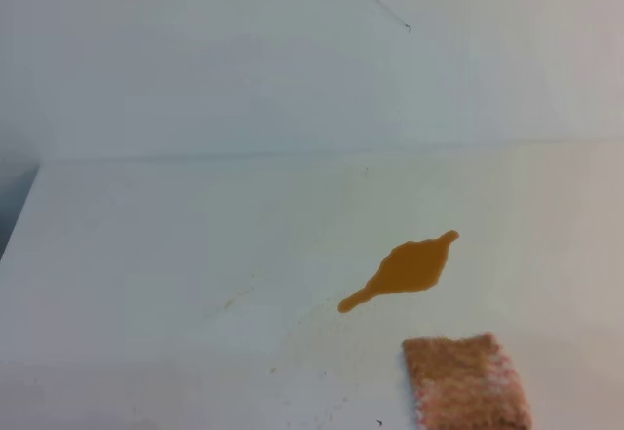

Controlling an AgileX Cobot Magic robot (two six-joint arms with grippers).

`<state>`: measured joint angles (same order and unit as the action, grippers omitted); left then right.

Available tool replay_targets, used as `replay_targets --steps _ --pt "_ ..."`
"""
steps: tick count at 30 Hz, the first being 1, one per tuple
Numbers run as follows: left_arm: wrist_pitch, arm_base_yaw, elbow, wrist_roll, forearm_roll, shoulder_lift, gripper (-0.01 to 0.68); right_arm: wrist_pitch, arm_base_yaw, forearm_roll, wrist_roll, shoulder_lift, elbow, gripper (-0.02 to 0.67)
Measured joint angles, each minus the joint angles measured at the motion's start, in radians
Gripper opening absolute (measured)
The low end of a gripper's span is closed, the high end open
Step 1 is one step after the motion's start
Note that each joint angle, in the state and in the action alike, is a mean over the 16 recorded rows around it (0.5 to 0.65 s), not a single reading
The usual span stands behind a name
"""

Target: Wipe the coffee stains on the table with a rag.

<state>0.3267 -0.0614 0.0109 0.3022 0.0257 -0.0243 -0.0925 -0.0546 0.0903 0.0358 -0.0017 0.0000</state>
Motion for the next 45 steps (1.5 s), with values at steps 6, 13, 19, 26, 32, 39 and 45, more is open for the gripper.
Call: replay_targets --steps 6,13,19,26,32,39,45 --pt "0.0 0.0 -0.005 0.0 0.0 -0.001 -0.001 0.125 0.0 -0.001 0.008 0.0 0.0 -0.002" --pt "0.0 0.0 -0.005 0.0 0.0 -0.002 -0.001 0.363 0.0 -0.04 0.049 -0.005 0.005 -0.002" --pt "0.0 0.0 -0.005 0.0 0.0 -0.003 -0.001 0.502 0.0 -0.127 0.081 -0.004 -0.013 -0.002" --pt "0.0 0.0 -0.008 0.001 0.0 -0.003 -0.001 0.335 0.0 -0.214 0.041 0.017 -0.157 -0.001" --pt "-0.001 0.0 0.0 0.0 0.0 -0.003 -0.001 -0.055 0.0 -0.223 -0.025 0.128 -0.362 0.001" --pt "-0.001 0.0 0.005 0.0 0.0 -0.003 -0.001 -0.448 0.0 -0.254 -0.18 0.382 -0.526 0.001" --pt "0.0 0.0 0.003 0.0 0.0 -0.003 -0.001 -0.567 0.0 -0.391 -0.411 0.655 -0.56 0.0"
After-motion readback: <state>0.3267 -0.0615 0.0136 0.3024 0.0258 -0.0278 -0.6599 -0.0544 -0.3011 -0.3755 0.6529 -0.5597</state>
